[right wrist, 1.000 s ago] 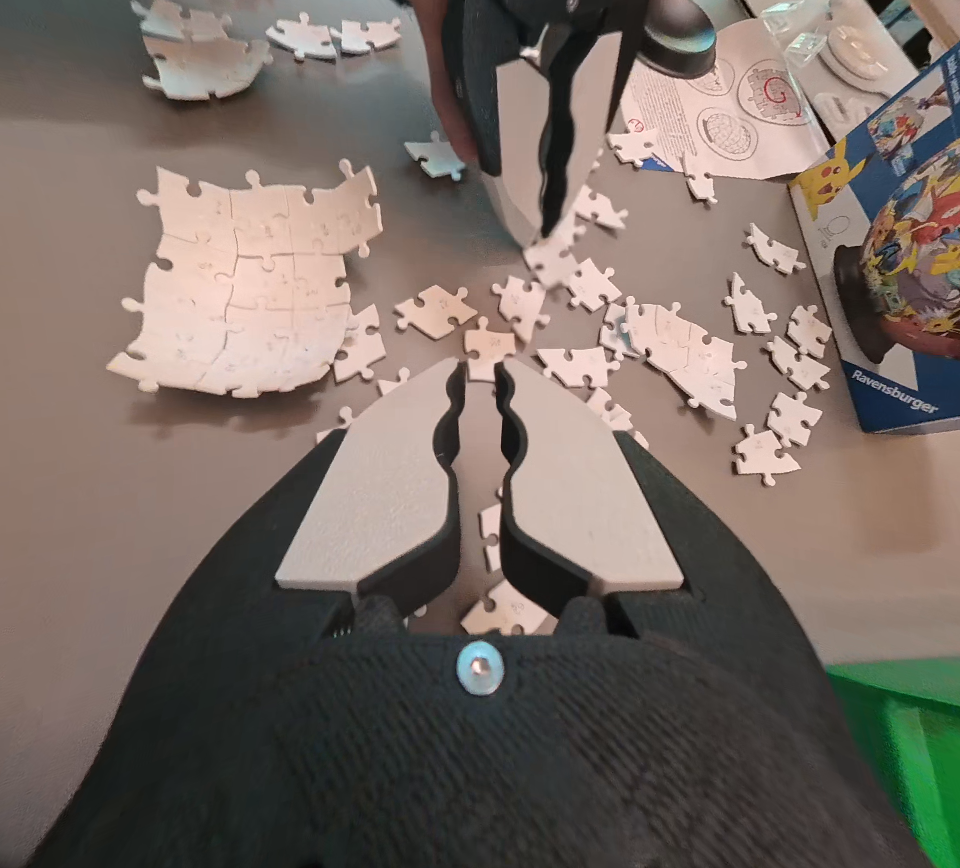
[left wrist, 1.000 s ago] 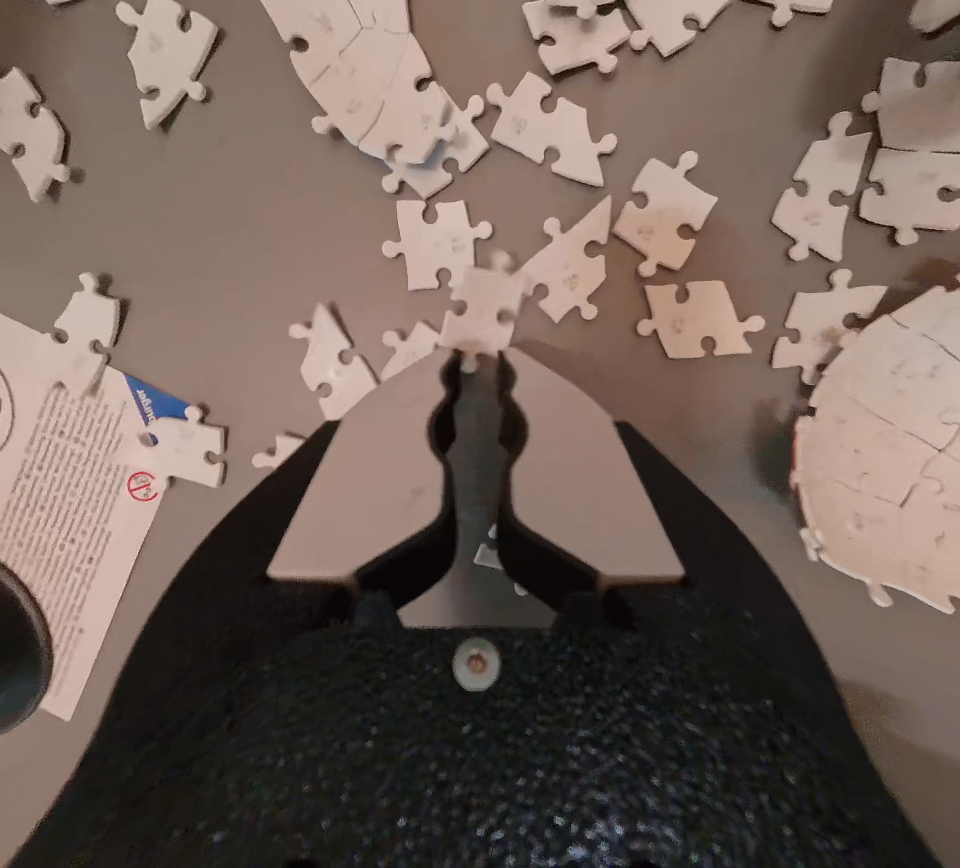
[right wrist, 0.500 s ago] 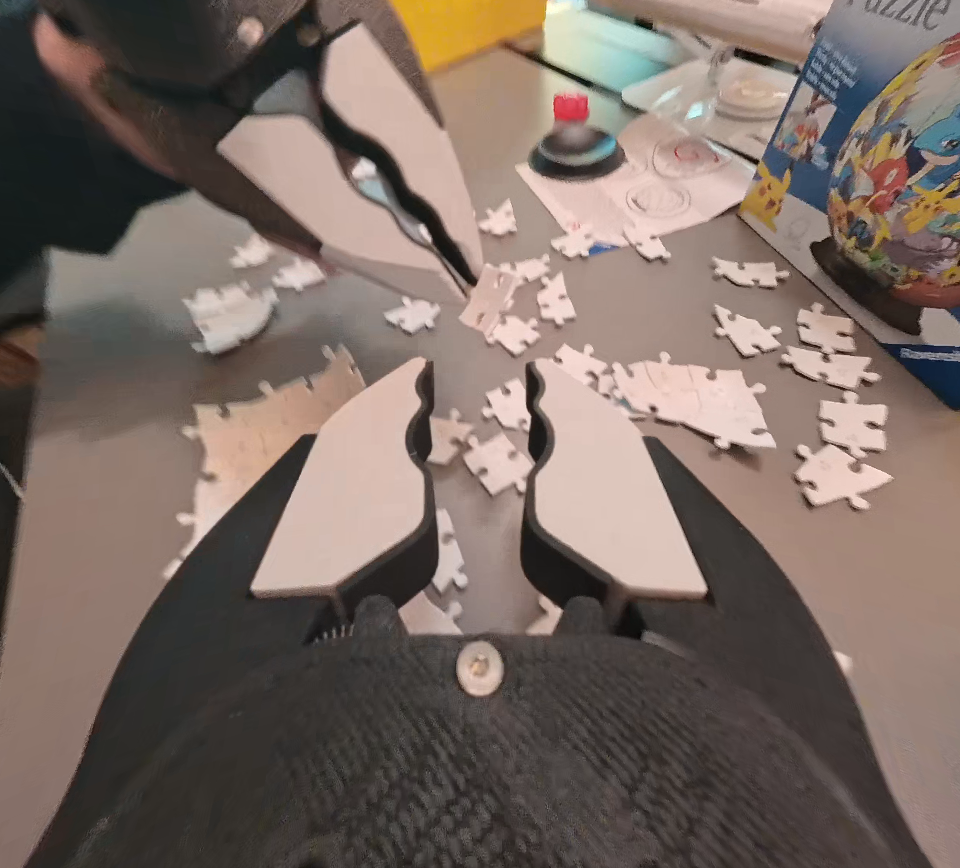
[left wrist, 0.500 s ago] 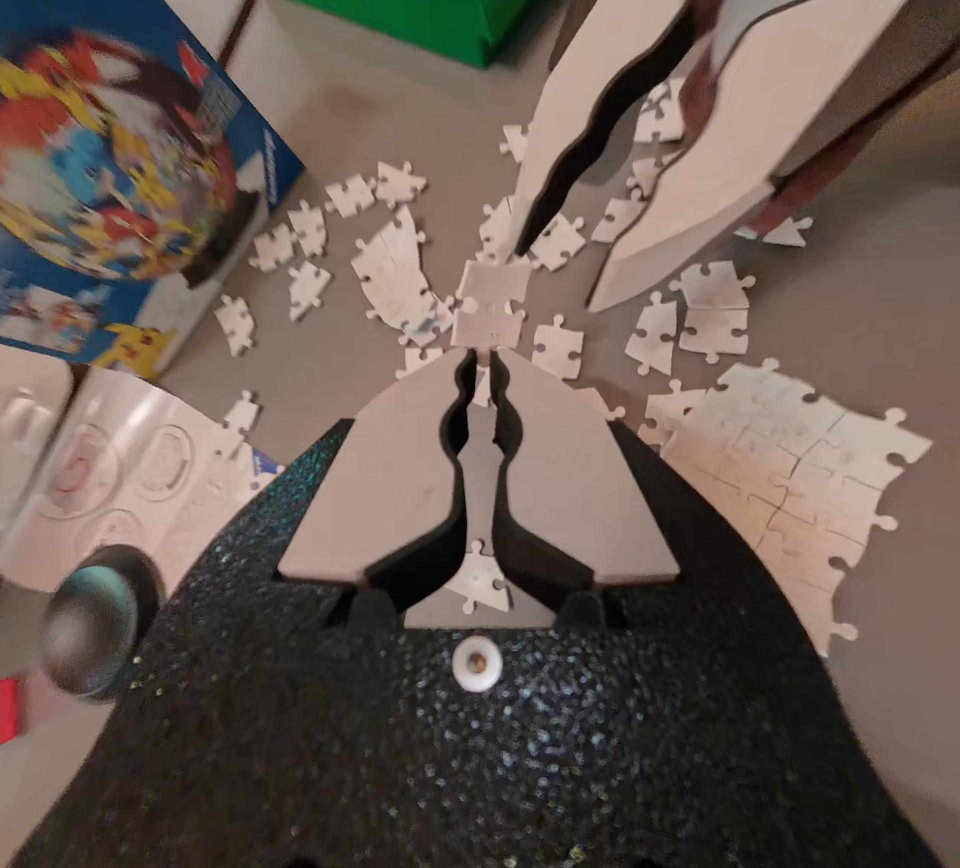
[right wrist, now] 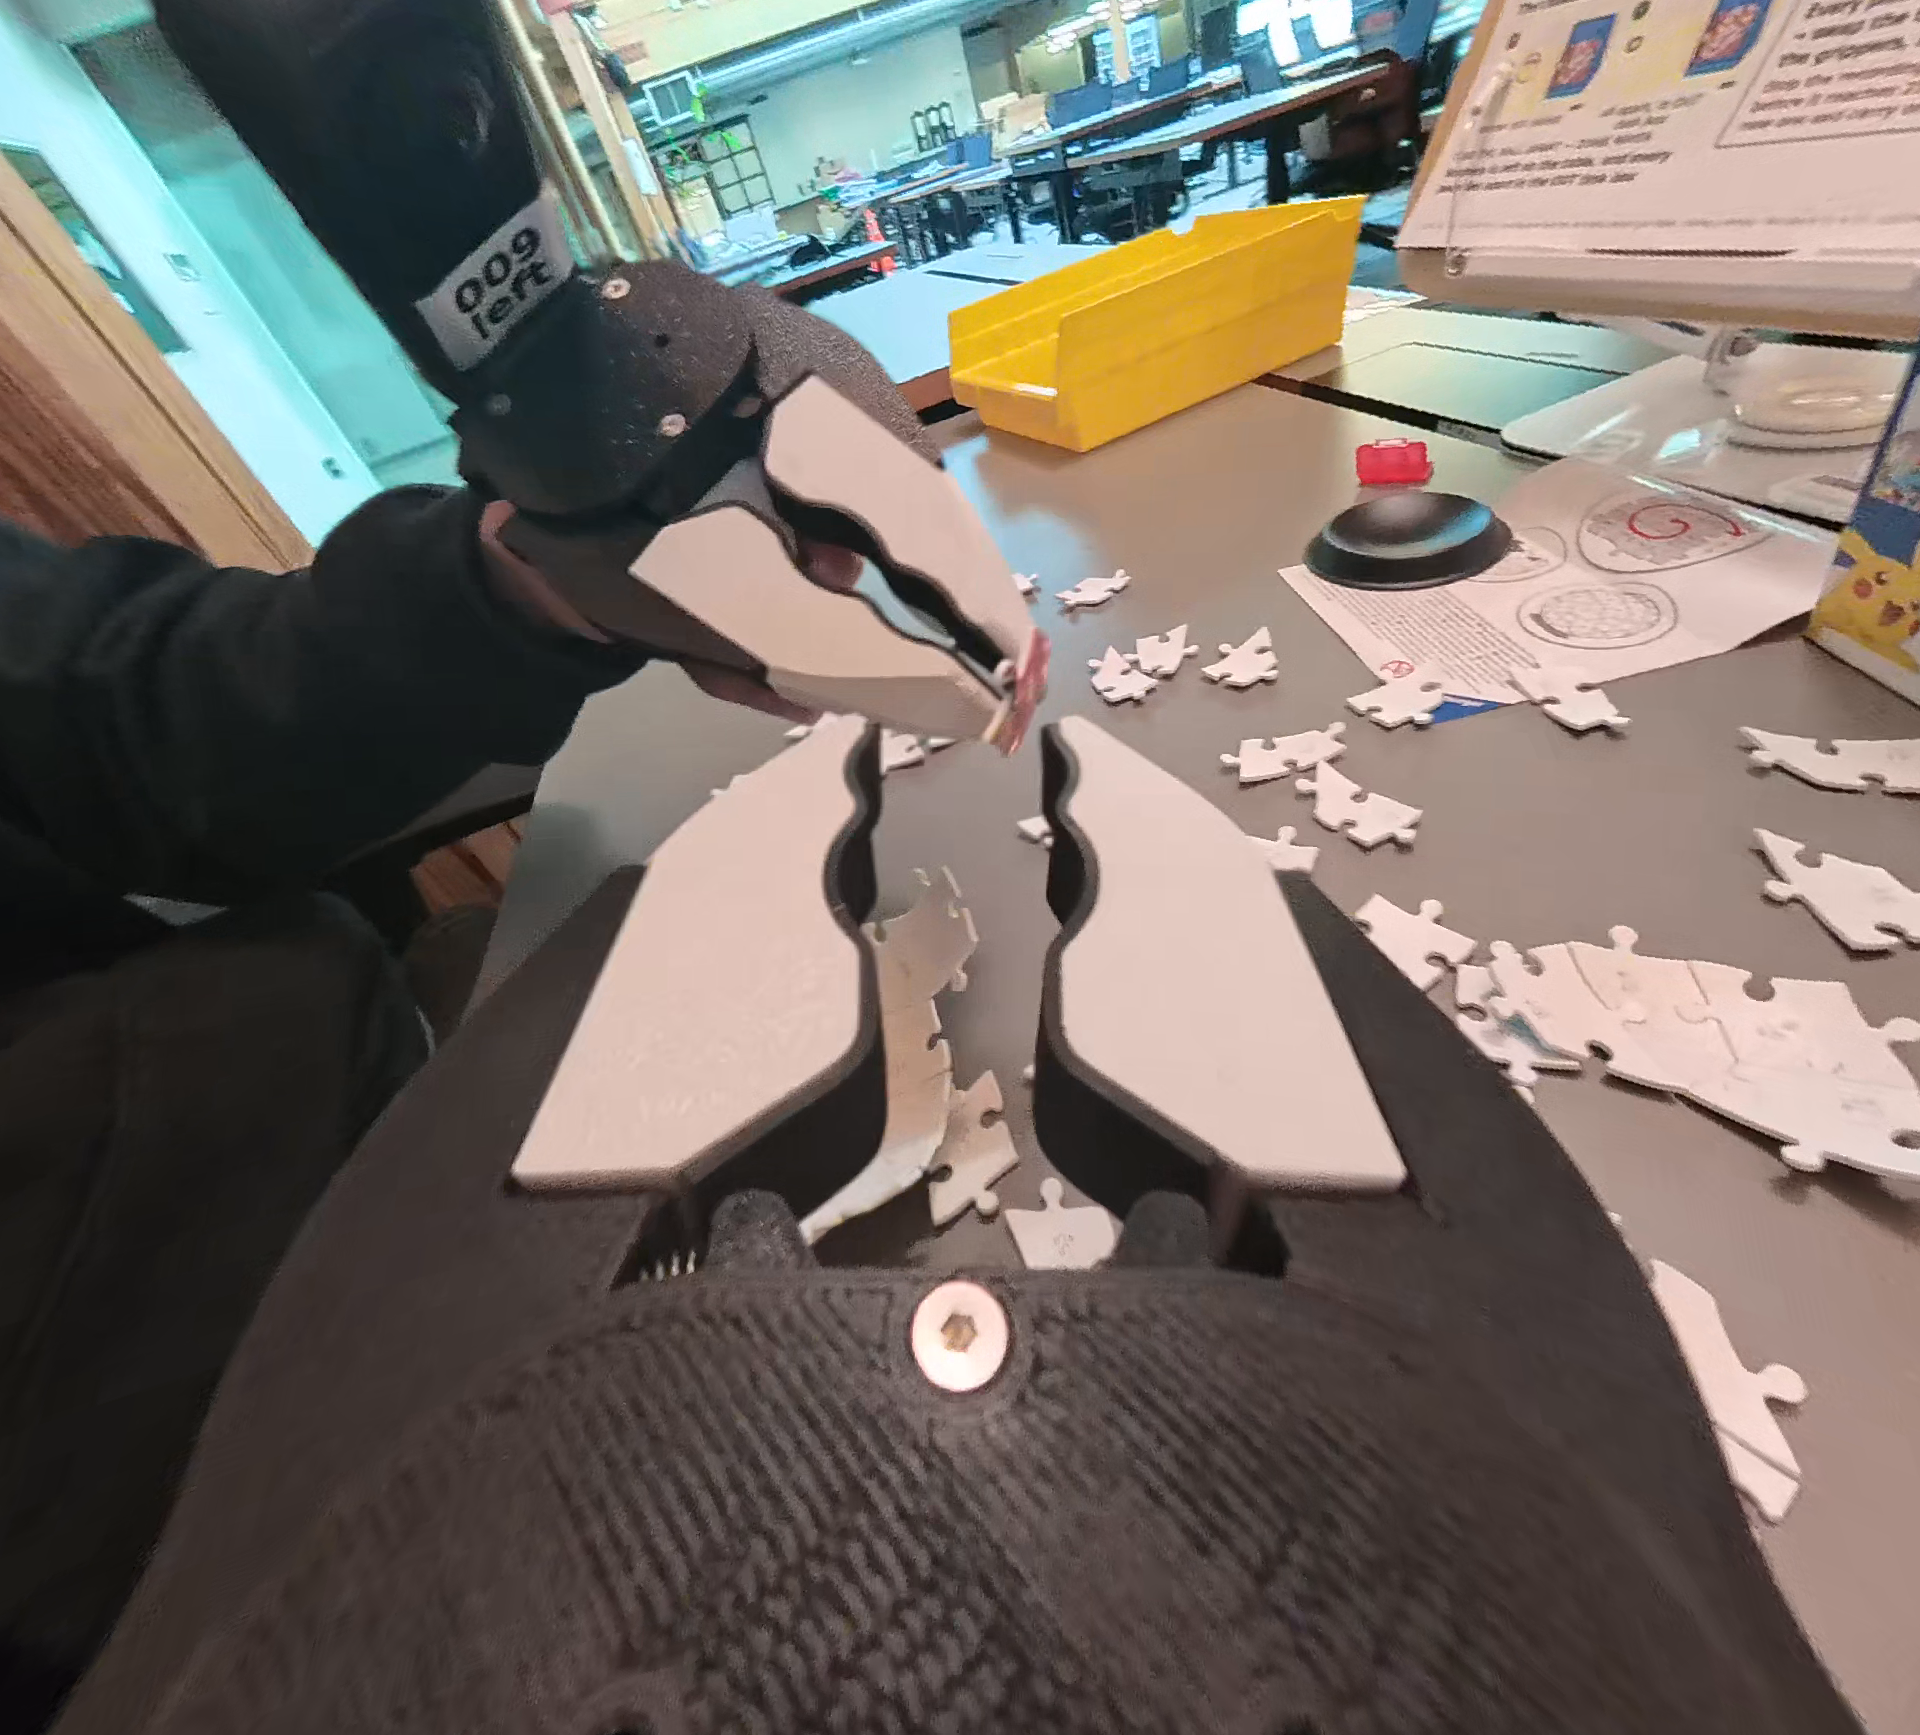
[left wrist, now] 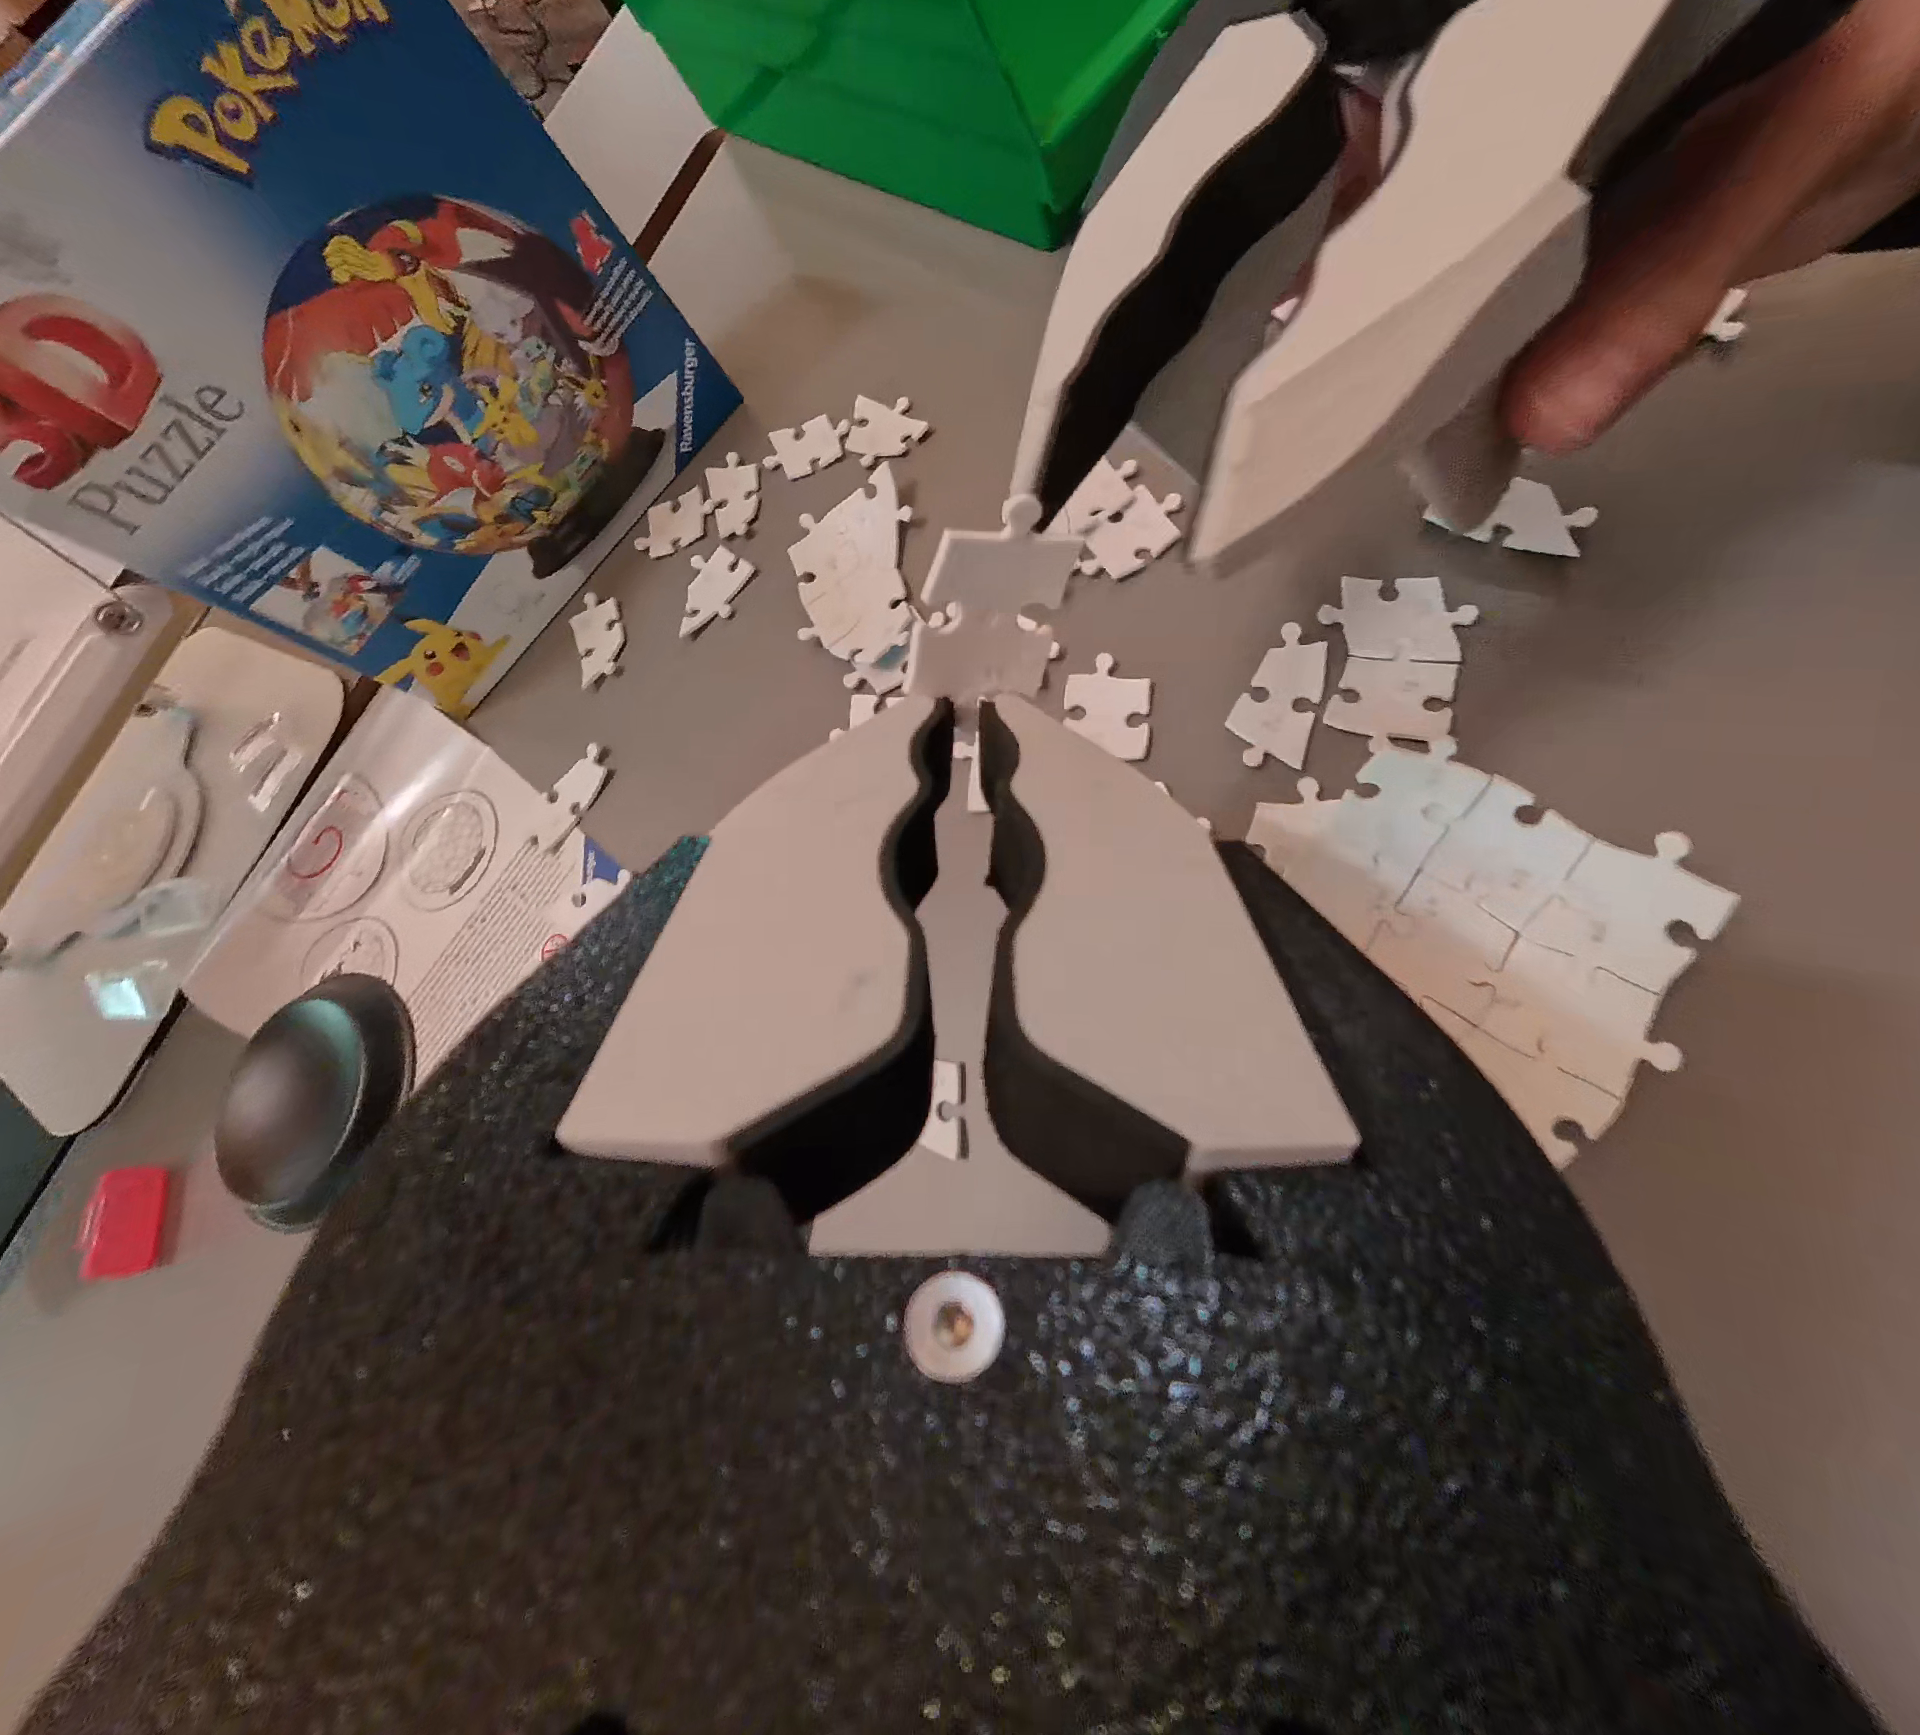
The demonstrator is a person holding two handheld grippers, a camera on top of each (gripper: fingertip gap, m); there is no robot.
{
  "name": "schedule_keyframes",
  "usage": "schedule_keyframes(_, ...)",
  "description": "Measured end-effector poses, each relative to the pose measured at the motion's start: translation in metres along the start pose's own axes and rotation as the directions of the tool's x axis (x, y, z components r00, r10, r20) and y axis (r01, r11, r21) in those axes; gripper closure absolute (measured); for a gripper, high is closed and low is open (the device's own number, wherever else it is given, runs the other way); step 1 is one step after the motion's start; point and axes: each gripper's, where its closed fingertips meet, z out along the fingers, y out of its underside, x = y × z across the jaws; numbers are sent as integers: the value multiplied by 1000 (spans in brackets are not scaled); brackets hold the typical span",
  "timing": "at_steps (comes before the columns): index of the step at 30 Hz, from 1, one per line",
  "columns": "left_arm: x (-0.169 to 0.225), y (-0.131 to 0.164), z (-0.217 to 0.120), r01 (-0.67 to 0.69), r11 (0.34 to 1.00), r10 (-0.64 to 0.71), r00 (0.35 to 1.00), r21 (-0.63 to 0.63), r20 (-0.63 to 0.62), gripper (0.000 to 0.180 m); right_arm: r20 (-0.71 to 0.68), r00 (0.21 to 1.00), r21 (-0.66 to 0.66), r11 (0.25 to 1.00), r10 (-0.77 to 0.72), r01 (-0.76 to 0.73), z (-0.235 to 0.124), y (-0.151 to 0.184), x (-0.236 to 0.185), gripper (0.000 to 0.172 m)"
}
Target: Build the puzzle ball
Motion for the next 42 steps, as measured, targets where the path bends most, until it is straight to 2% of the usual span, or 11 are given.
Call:
schedule_keyframes(1, 2, -1, 1, -5, 1000, 5, 1000, 2, 2, 177, -26, 1000, -1, 1000, -4, 4, 2, -1, 3, 145)
schedule_keyframes(3, 6, -5, 2, -11, 1000, 10, 1000, 14, 9, 177, -33, 999, -7, 1000, -1, 1, 7, 0, 2, 141)
schedule_keyframes(5, 10, -7, 3, -16, 1000, 15, 1000, 15, 14, 177, -55, 998, -25, 1000, -12, 11, 9, 4, 6, 161)
schedule_keyframes(9, 18, -4, 0, 31, 999, -30, 999, 12, -33, 178, -43, 999, -69, 997, -24, 21, 6, 11, 8, 169)
schedule_keyframes(13, 23, 1, -3, 138, 990, -136, 984, 10, -113, 153, 32, 998, -157, 985, -62, 66, 8, 20, -4, 169)
schedule_keyframes(19, 40, 6, -7, 207, 978, -199, 948, 2, -249, 177, 75, 990, -205, 970, -118, 131, 12, 26, -13, 168)
schedule_keyframes(26, 32, 12, -11, 286, 958, -273, 931, 20, -244, 179, 125, 987, -231, 964, -101, 128, 26, 23, -16, 159)
schedule_keyframes(30, 23, 13, -17, 347, 937, -330, 916, 42, -227, 179, 151, 976, -206, 961, -156, 185, 37, 16, -12, 166)
schedule_keyframes(37, 19, 23, -17, 382, 923, -368, 909, 39, -197, 178, 318, 899, -329, 855, -301, 402, 45, 23, -13, 168)
schedule_keyframes(39, 23, 22, -18, 423, 905, -405, 887, 38, -222, 177, 378, 901, -403, 838, -213, 367, 42, 26, -13, 169)
schedule_keyframes(42, 22, 35, -23, 501, 865, -495, 843, -27, -212, 159, 350, 937, -645, 723, -6, 245, 24, 54, 8, 169)
